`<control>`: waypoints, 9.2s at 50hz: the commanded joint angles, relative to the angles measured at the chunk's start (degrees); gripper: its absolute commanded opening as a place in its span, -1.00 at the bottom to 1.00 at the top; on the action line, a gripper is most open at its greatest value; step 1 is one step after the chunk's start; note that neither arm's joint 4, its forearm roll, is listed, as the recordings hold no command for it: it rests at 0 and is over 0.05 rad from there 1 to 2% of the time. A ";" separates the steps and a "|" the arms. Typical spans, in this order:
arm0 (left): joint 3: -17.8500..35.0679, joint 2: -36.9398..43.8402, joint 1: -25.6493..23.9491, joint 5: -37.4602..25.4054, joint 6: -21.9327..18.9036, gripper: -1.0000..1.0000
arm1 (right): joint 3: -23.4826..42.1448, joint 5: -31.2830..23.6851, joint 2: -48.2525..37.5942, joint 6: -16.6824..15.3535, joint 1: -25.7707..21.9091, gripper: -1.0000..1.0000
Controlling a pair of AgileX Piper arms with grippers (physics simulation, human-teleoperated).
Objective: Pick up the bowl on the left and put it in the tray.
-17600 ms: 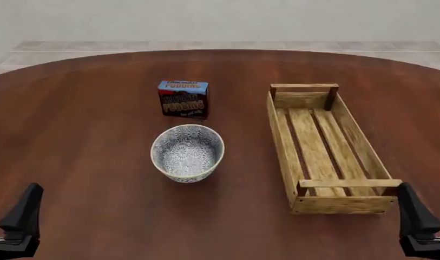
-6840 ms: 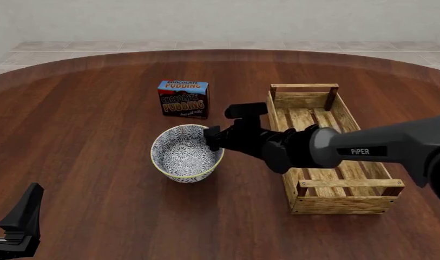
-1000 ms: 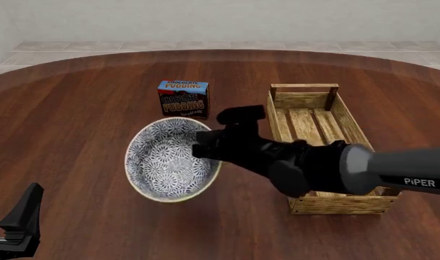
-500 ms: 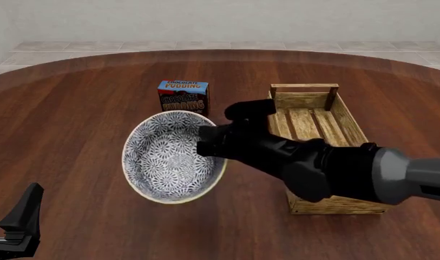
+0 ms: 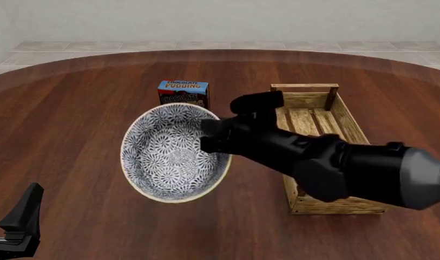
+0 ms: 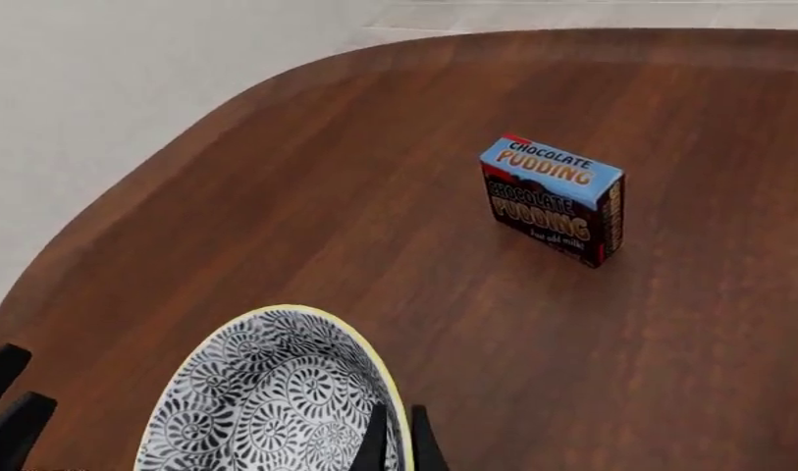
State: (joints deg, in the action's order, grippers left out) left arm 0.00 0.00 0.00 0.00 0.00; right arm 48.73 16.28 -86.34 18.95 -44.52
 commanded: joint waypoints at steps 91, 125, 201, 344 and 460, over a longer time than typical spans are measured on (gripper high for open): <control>0.00 0.00 0.00 0.00 0.00 1.00 | -1.78 -4.84 16.17 -1.13 5.24 -1.00; 0.00 0.00 0.00 0.00 0.00 1.00 | -3.99 -7.31 23.63 -4.21 8.94 -1.00; 0.00 0.00 0.00 0.00 0.00 1.00 | -9.77 -7.13 34.71 -2.16 27.93 -1.00; 0.00 0.00 0.00 0.00 0.00 1.00 | -24.85 4.34 26.42 5.75 44.37 -1.00; 0.00 0.00 0.00 0.00 0.00 1.00 | -25.27 14.58 10.31 9.98 46.73 -1.00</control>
State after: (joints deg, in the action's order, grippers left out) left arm 0.00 0.00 0.00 0.00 0.00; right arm 23.18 29.56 -74.47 28.49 2.01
